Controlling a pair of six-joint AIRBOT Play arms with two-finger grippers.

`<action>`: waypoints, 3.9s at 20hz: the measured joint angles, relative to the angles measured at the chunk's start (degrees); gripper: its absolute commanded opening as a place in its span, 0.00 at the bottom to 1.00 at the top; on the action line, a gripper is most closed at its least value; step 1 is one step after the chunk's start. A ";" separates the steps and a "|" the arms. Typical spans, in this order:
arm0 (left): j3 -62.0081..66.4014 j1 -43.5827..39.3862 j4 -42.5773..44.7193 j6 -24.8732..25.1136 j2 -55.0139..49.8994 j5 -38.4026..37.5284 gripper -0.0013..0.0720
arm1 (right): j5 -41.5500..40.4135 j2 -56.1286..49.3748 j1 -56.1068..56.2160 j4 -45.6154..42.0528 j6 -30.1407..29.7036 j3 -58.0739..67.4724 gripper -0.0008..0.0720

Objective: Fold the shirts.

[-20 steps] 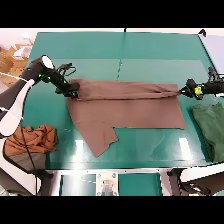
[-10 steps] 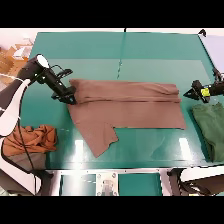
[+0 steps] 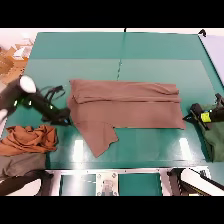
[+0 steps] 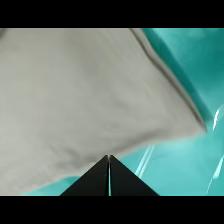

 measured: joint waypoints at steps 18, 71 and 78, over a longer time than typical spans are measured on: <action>-29.62 -16.26 -25.31 1.16 5.03 41.38 0.05 | -19.74 0.13 1.16 14.82 -1.42 -19.04 0.15; 49.64 0.81 6.91 -4.50 -31.67 7.23 0.99 | 4.07 -38.47 3.19 9.09 -22.14 36.46 0.78; 49.77 0.96 1.16 -3.28 -31.67 6.29 0.99 | 9.51 -48.65 3.37 10.64 -24.79 43.08 0.16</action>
